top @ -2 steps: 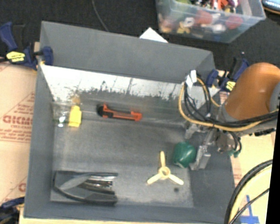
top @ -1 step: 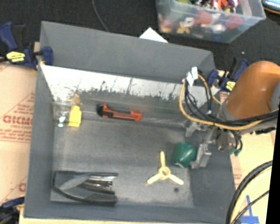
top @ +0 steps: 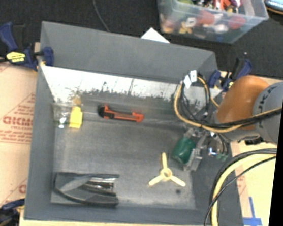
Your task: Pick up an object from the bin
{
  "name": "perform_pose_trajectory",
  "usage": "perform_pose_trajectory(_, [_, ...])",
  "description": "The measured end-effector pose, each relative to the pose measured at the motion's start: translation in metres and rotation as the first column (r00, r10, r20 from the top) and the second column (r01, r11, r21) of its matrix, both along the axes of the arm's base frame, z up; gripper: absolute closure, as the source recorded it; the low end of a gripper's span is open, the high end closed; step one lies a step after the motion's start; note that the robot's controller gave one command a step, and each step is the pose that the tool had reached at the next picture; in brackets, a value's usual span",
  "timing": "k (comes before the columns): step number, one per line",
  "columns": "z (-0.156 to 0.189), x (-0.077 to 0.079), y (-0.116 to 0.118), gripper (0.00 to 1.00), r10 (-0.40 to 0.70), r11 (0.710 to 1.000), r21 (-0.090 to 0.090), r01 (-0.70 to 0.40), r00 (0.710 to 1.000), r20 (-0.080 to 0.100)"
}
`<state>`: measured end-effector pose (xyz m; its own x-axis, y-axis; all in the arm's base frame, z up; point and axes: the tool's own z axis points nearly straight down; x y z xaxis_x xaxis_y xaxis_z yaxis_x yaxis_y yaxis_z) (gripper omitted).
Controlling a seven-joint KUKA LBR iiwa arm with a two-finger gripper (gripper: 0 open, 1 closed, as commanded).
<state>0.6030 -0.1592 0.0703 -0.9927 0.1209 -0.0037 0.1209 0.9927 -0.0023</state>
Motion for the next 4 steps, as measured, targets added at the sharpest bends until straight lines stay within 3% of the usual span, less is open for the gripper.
perform_pose_trajectory(1, [0.069, 0.002, 0.01, 0.0, -0.238, 0.971, 0.003, 0.238, 0.971, 0.021])
perform_pose_trajectory(2, [0.003, 0.001, -0.002, 0.0, -0.003, 1.0, -0.003, 0.003, 1.0, 0.006])
perform_pose_trajectory(3, [0.001, -0.012, 0.01, 0.0, -0.344, 0.939, 0.008, 0.344, 0.939, 0.027])
perform_pose_trajectory(4, [0.001, 0.004, 0.0, 1.0, -0.188, 0.982, 0.001, 0.188, 0.982, 0.012])
